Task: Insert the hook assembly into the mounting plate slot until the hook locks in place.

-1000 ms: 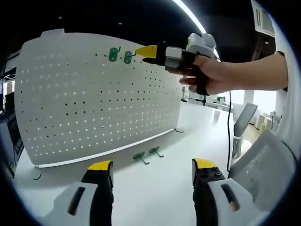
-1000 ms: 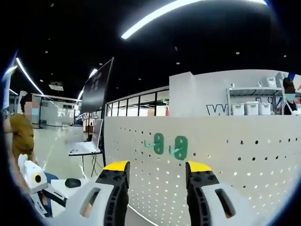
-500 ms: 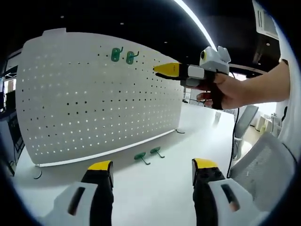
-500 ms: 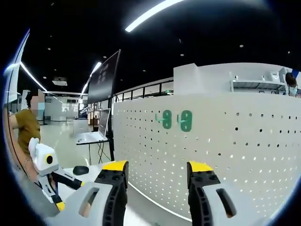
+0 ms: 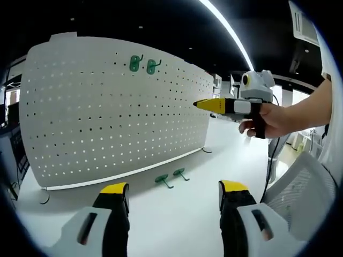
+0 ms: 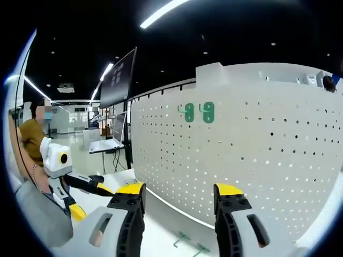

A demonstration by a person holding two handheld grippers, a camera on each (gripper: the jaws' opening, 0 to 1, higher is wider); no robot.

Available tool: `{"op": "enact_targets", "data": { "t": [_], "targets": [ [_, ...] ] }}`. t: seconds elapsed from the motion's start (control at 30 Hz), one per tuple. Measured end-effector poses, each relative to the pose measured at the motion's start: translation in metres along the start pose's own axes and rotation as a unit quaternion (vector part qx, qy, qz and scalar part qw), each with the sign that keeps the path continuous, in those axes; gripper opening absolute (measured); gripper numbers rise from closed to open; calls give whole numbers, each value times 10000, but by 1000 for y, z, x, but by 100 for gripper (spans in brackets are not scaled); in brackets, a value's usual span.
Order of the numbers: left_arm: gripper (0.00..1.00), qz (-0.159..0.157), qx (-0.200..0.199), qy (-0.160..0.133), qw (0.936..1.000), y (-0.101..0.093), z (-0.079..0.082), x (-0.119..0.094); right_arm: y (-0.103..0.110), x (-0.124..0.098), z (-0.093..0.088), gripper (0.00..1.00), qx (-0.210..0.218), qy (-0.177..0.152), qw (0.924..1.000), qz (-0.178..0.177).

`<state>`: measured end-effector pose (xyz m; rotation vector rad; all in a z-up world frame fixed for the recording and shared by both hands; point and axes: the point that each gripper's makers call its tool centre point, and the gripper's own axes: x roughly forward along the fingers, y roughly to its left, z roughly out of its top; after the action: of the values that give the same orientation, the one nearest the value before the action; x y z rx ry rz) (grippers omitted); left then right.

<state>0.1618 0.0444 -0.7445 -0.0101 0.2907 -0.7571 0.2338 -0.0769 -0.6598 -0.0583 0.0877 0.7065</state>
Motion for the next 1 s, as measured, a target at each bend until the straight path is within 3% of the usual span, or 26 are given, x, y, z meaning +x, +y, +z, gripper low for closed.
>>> {"op": "enact_targets", "data": {
  "t": [0.43, 1.0],
  "targets": [
    [70, -7, -5, 25, 10000, 3, 2, -1, 6, -16, -23, 52, -18, 250, 9997, 47],
    [70, 17, 10, 70, 10000, 9, 1, -7, 4, -57, -64, 54, 78, 722, 9974, 21]
  ]
}}
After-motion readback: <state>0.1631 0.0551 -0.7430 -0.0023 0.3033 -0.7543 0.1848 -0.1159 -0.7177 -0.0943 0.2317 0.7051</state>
